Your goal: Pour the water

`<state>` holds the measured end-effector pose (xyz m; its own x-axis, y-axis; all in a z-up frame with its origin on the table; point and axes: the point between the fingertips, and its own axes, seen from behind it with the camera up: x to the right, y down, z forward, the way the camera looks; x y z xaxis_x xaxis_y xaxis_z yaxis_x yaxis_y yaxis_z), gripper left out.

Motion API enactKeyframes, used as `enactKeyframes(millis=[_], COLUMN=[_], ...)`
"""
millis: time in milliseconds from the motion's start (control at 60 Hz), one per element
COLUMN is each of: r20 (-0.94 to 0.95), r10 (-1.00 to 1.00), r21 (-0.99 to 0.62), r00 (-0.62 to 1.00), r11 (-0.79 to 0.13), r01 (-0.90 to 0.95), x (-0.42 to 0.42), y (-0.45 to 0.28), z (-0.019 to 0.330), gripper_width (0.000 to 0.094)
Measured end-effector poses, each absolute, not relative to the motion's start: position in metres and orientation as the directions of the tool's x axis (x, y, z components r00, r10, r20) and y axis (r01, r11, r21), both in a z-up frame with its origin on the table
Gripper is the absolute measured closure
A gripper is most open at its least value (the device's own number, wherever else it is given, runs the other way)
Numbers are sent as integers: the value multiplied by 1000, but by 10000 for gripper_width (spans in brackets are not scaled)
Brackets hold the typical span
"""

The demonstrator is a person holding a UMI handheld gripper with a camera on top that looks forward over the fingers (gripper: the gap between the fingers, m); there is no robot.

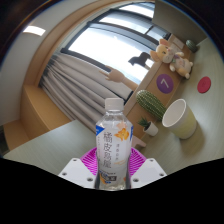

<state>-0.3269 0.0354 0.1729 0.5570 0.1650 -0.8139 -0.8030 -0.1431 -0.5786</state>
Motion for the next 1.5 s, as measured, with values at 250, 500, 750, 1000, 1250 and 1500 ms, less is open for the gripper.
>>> enactKeyframes(millis=[250,500,750,1000,1250,1500], r20=[-993,-849,-670,-860,-818,-258], r10=[82,116,169,170,240,45], r21=[72,506,725,471,-550,-963], r00=[-86,-515,-723,-482,524,965], r11=[-160,-101,-57,-103,-53,74], r01=[-984,-857,-686,-876,-834,-261], x=[-302,-265,-232,-247,-244,-144], y=[80,107,112,110,100,99], z=[180,187,190,224,296,313], gripper_width=[588,591,589,576,576,579])
